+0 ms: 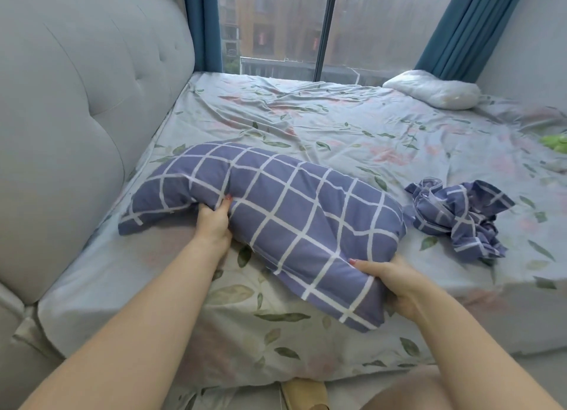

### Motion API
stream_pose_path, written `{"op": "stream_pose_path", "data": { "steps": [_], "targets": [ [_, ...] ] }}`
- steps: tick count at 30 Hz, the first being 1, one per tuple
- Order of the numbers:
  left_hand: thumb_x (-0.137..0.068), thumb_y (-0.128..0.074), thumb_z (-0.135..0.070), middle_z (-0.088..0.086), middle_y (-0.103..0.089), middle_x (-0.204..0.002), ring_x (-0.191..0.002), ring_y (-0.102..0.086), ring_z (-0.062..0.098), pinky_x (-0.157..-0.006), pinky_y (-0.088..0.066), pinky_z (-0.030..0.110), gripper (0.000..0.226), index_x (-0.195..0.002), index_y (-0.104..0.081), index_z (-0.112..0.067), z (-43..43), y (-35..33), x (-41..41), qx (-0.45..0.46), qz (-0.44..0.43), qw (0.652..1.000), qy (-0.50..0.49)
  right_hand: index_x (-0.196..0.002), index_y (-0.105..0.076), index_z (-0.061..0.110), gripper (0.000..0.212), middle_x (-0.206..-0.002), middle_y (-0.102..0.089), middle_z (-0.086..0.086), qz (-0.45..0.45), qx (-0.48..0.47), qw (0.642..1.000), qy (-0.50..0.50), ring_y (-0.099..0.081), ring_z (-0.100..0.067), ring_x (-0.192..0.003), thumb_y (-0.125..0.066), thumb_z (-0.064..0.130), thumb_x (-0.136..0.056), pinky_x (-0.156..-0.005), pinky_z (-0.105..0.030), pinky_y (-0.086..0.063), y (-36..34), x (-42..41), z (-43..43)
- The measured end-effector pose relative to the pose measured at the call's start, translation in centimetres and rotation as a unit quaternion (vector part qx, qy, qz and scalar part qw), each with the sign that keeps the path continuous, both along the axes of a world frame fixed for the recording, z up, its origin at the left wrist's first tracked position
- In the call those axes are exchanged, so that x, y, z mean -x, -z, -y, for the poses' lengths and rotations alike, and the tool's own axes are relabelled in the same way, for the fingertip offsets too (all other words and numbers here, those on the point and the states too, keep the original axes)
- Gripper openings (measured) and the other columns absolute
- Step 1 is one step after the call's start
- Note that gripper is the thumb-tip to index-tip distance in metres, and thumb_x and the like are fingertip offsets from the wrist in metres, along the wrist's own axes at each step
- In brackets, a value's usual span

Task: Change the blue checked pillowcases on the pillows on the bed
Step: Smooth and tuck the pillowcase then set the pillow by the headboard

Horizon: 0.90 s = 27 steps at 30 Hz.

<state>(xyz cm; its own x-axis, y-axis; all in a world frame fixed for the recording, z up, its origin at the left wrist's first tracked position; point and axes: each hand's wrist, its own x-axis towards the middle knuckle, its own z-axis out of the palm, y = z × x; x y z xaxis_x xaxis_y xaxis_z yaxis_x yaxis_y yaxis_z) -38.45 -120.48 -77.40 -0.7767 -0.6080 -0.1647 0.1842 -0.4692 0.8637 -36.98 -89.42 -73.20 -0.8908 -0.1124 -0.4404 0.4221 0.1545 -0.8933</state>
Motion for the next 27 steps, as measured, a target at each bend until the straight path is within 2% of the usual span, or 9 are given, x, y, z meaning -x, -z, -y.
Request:
{"op": "stream_pose_path", "data": {
  "steps": [3, 6, 8, 11, 14, 18, 20, 24, 27],
  "targets": [
    [-0.093, -0.068, -0.019, 0.008, -0.062, -0.133, -0.119, -0.061, 0.028, -0.097, -0.051, 0.05, 0.051, -0.138, -0.045, -0.016, 1.7, -1.3, 0.5, 0.04, -0.031, 0.999, 0.01, -0.12, -0.062, 0.013, 0.057, -0.102, -0.075, -0.006, 0.086, -0.004, 0.994, -0.064, -0.072, -0.026, -0.093, -0.083, 0.034, -0.072, -0.069, -0.036, -0.059, -0.5, -1.4, 0.8],
    [-0.056, -0.085, -0.064, 0.004, -0.064, -0.129, -0.113, -0.064, 0.03, -0.095, -0.051, 0.057, 0.096, -0.133, -0.048, -0.02, 3.7, -0.1, -0.1, 0.044, 0.095, 0.994, -0.041, -0.114, -0.06, 0.012, 0.076, -0.099, -0.075, -0.01, 0.168, 0.007, 0.985, -0.048, -0.071, -0.029, -0.093, -0.074, 0.067, -0.063, -0.073, -0.041, -0.057, -1.0, -0.9, 1.0],
    [-0.057, -0.084, -0.065, 0.008, -0.067, -0.124, -0.104, -0.067, 0.031, -0.084, -0.056, 0.055, 0.092, -0.129, -0.053, -0.018, 2.4, -1.2, -2.2, -0.04, 0.169, 0.985, -0.003, -0.12, -0.06, 0.016, 0.081, -0.107, -0.073, -0.009, 0.168, 0.045, 0.985, 0.01, -0.069, -0.029, -0.096, -0.069, 0.075, -0.064, -0.071, -0.042, -0.055, -1.0, 0.2, 0.9],
    [-0.082, -0.076, -0.04, 0.013, -0.072, -0.111, -0.097, -0.067, 0.035, -0.079, -0.055, 0.056, 0.045, -0.116, -0.06, -0.014, -1.8, -2.6, -5.2, -0.136, 0.242, 0.946, 0.169, -0.122, -0.062, 0.019, 0.067, -0.102, -0.074, -0.008, 0.118, 0.113, 0.98, 0.11, -0.07, -0.028, -0.087, -0.078, 0.058, -0.07, -0.062, -0.04, -0.054, -0.8, 1.9, 0.7],
    [-0.081, -0.077, -0.036, 0.017, -0.072, -0.113, -0.105, -0.066, 0.039, -0.102, -0.043, 0.059, 0.046, -0.117, -0.06, -0.013, -5.9, -3.0, -7.2, -0.136, 0.238, 0.918, 0.287, -0.111, -0.068, 0.018, 0.044, -0.088, -0.076, -0.011, 0.111, 0.177, 0.97, 0.125, -0.073, -0.027, -0.074, -0.078, 0.044, -0.077, -0.062, -0.041, -0.055, -1.1, 2.3, 1.3],
    [-0.086, -0.074, -0.025, 0.011, -0.073, -0.113, -0.101, -0.071, 0.031, -0.09, -0.056, 0.05, 0.042, -0.123, -0.063, -0.011, -8.3, -3.1, -5.6, -0.12, 0.096, 0.967, 0.201, -0.123, -0.066, 0.012, 0.038, -0.076, -0.074, -0.011, 0.111, 0.195, 0.964, 0.142, -0.07, -0.028, -0.068, -0.07, 0.025, -0.088, -0.059, -0.038, -0.053, -0.8, 2.2, 2.5],
    [-0.087, -0.073, -0.023, 0.008, -0.072, -0.116, -0.107, -0.069, 0.028, -0.085, -0.058, 0.041, 0.042, -0.126, -0.062, -0.012, -8.2, -3.6, -4.0, -0.082, 0.05, 0.983, 0.156, -0.125, -0.065, 0.009, 0.036, -0.085, -0.074, -0.011, 0.09, 0.242, 0.955, 0.146, -0.071, -0.028, -0.07, -0.066, 0.019, -0.09, -0.057, -0.038, -0.056, -0.8, 1.7, 3.2],
    [-0.088, -0.073, -0.031, 0.001, -0.07, -0.121, -0.116, -0.064, 0.021, -0.096, -0.053, 0.044, 0.048, -0.131, -0.059, -0.016, -6.2, -5.8, -1.8, 0.019, -0.047, 0.994, 0.094, -0.13, -0.06, 0.007, 0.038, -0.118, -0.07, -0.011, -0.072, 0.374, 0.918, 0.112, -0.07, -0.027, -0.1, -0.06, 0.005, -0.092, -0.072, -0.04, -0.059, -1.5, -0.4, 5.4],
    [-0.088, -0.072, -0.032, 0.0, -0.069, -0.125, -0.115, -0.065, 0.017, -0.097, -0.052, 0.042, 0.047, -0.132, -0.059, -0.019, -4.2, -7.4, -1.0, 0.048, -0.104, 0.991, 0.073, -0.132, -0.056, 0.009, 0.041, -0.124, -0.068, -0.008, -0.162, 0.412, 0.895, 0.054, -0.066, -0.026, -0.111, -0.054, -0.001, -0.092, -0.084, -0.041, -0.057, -2.7, -2.3, 7.0]
  ]
}}
